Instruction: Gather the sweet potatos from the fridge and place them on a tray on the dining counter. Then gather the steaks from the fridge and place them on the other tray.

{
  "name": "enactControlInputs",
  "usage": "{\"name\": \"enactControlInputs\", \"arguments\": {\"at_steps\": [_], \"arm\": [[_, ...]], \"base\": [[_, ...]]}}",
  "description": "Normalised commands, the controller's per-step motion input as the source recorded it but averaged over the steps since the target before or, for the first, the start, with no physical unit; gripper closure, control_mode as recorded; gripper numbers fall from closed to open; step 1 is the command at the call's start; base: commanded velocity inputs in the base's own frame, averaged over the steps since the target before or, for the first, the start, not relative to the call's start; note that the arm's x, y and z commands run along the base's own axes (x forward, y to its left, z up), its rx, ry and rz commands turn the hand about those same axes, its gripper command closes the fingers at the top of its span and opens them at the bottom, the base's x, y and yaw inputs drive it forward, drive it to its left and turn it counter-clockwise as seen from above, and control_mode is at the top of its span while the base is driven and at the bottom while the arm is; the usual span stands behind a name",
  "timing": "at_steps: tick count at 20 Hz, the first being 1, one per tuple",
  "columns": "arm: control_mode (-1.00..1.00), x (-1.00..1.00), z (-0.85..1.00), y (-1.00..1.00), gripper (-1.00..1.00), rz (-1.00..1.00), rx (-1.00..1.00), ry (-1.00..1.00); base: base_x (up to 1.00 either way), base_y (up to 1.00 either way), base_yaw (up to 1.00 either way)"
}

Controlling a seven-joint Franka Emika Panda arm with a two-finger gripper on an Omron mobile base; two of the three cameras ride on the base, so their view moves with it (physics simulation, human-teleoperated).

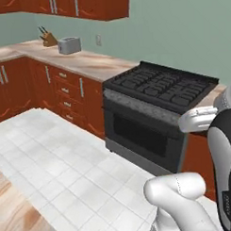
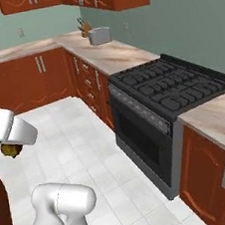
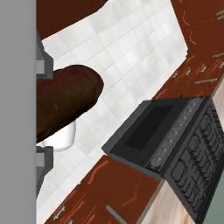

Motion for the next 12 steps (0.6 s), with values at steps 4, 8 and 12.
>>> {"name": "enactControlInputs", "arguments": {"at_steps": [4,8,12], "arm": [[1.0,0.0,0.0,0.0,1.0,0.0,0.0,0.0],[1.0,0.0,0.0,0.0,1.0,0.0,0.0,0.0],[1.0,0.0,0.0,0.0,1.0,0.0,0.0,0.0]], "base": [[0.96,0.05,0.6],[1.0,-0.32,0.33],[1.0,-0.2,0.6]]}}
